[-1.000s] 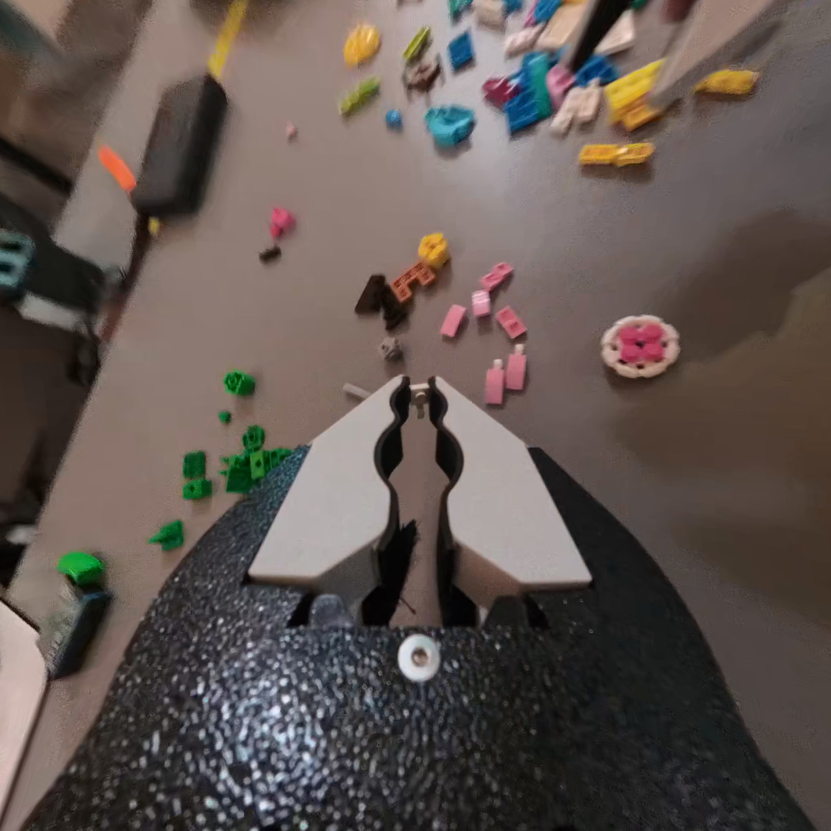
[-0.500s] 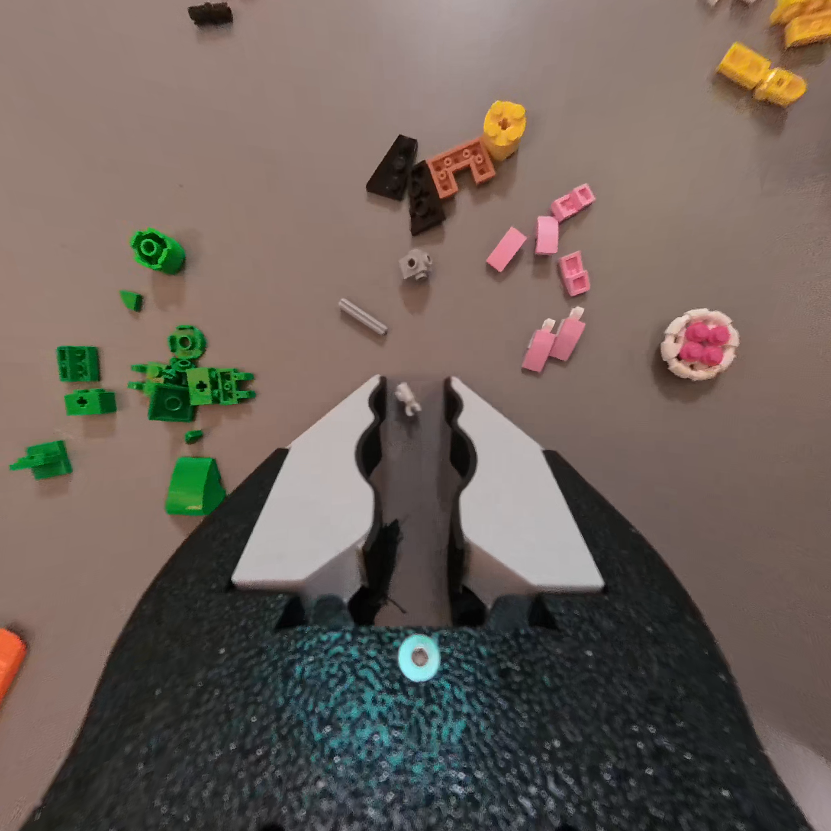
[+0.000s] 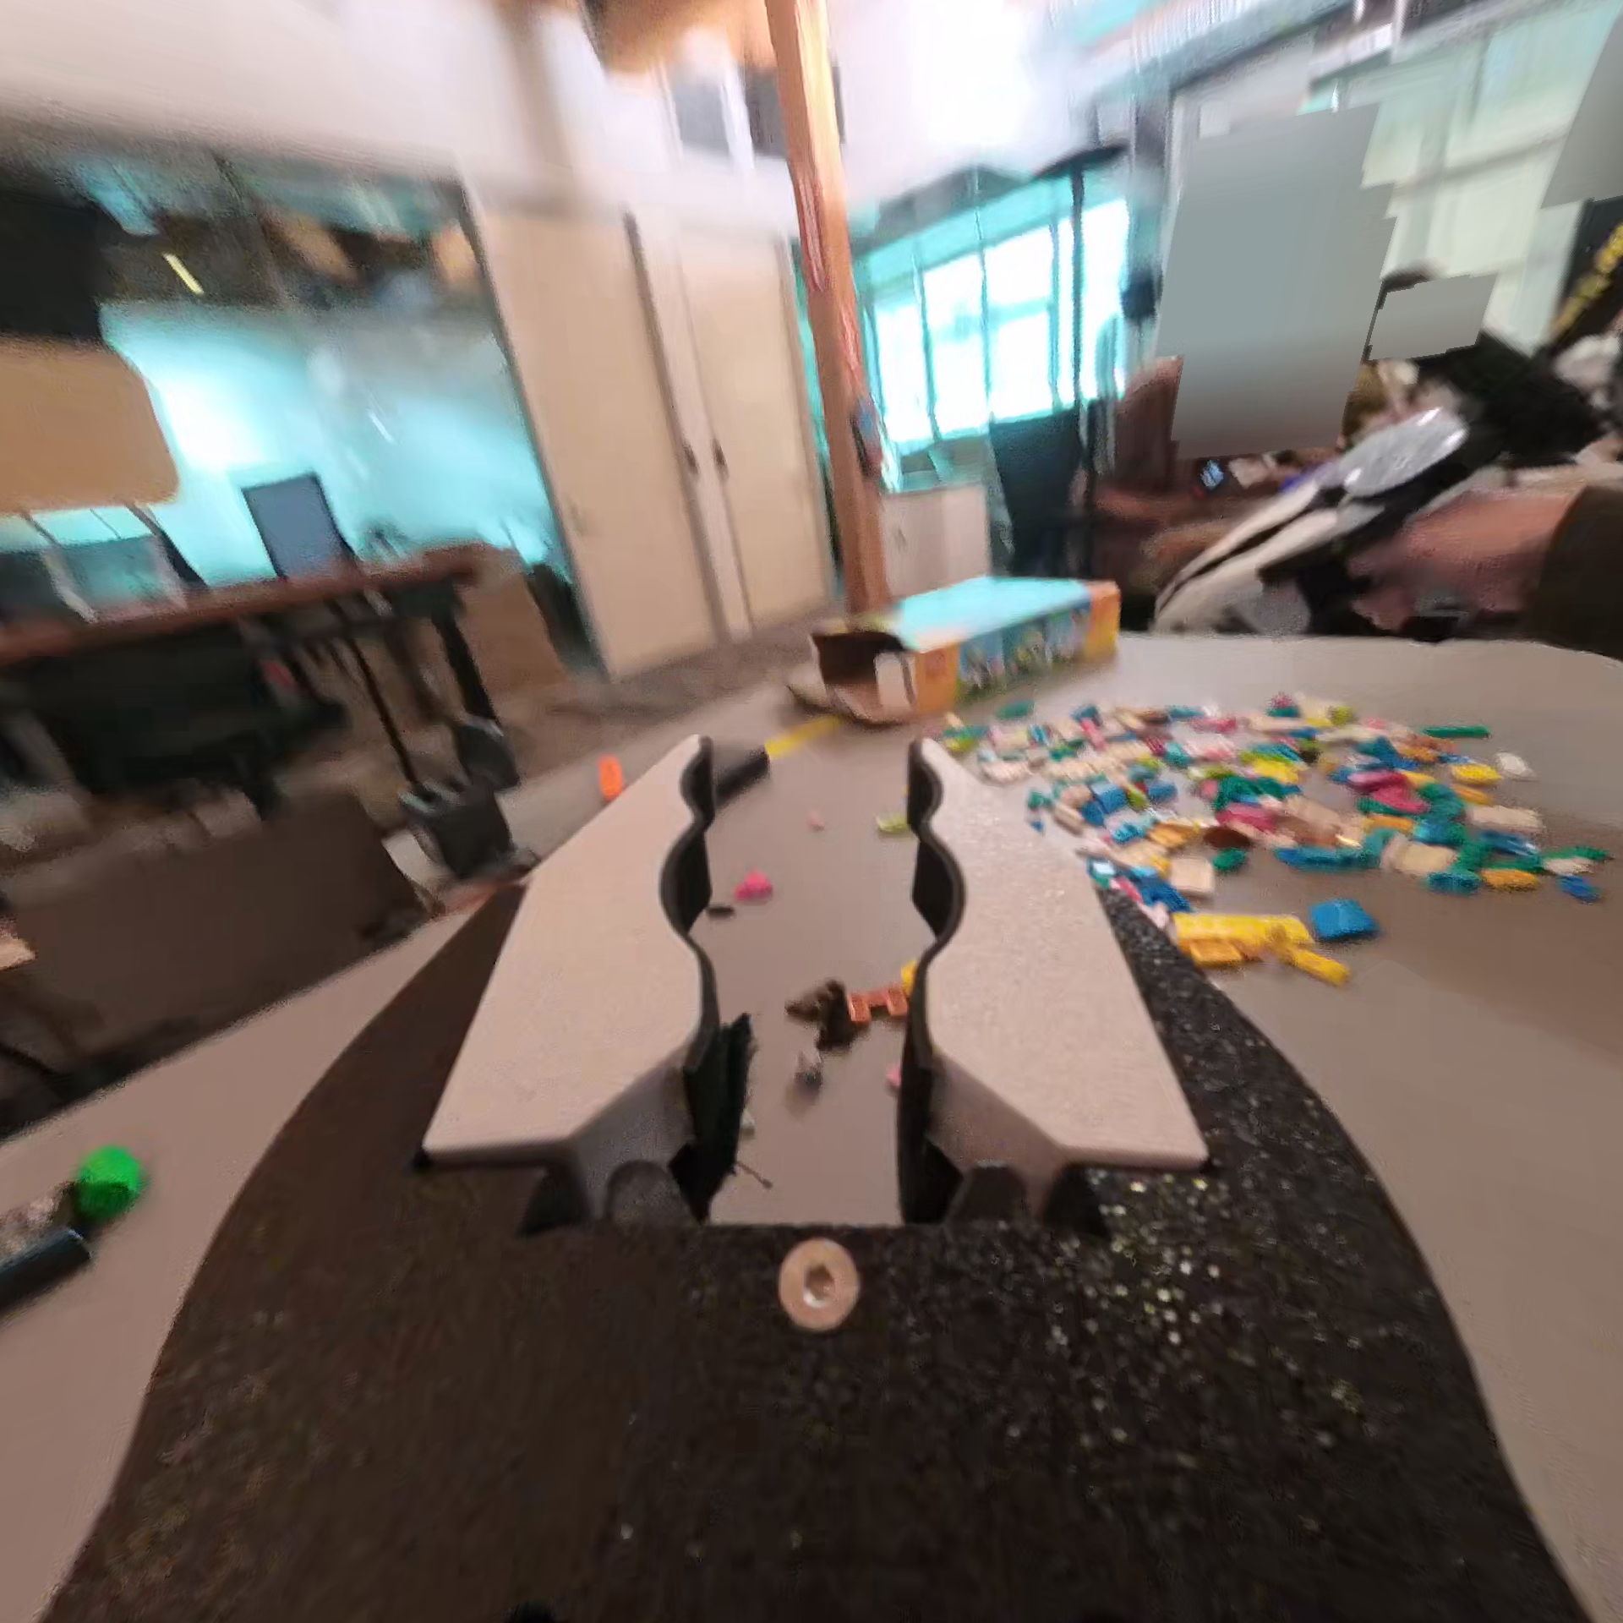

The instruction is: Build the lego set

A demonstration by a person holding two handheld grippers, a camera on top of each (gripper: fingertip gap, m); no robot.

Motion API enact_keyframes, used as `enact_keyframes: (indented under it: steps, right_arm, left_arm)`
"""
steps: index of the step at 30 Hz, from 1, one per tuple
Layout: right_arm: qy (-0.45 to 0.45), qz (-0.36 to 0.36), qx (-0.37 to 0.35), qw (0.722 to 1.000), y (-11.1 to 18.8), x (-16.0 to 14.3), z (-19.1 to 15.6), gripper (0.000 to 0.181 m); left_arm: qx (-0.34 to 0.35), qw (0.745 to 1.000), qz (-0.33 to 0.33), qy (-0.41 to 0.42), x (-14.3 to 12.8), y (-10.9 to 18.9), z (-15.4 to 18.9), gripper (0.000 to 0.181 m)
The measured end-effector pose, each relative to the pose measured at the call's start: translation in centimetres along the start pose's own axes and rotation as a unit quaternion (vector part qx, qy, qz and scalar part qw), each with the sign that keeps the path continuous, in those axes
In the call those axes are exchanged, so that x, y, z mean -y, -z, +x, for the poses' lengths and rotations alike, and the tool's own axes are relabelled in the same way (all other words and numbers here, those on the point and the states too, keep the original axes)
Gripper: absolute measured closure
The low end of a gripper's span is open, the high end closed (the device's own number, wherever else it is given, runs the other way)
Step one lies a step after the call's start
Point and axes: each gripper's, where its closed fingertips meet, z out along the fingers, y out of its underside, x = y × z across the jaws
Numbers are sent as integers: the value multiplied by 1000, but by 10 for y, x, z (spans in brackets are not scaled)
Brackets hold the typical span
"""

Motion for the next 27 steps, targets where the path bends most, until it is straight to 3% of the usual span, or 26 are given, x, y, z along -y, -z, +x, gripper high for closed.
enact_keyframes:
  steps: [2,6,10,14,23,27]
  right_arm:
    - [19,-46,60,997,-23,-5,-4,173]
    - [53,-156,143,976,-62,-24,-3,173]
    - [7,-225,197,954,-84,-37,0,169]
    - [-16,-251,226,941,-92,-41,-5,168]
    - [32,-301,205,931,-91,-50,-3,179]
    - [30,-244,221,944,-85,-20,-25,180]
  left_arm:
    - [25,998,42,-46,3,3,7,146]
    - [6,997,37,-72,-13,-1,24,147]
    - [3,996,56,-71,-13,1,28,151]
    - [2,995,69,-74,-13,2,29,153]
    - [-16,997,52,-57,-20,-3,32,154]
    - [-21,997,57,-56,-19,-2,34,154]
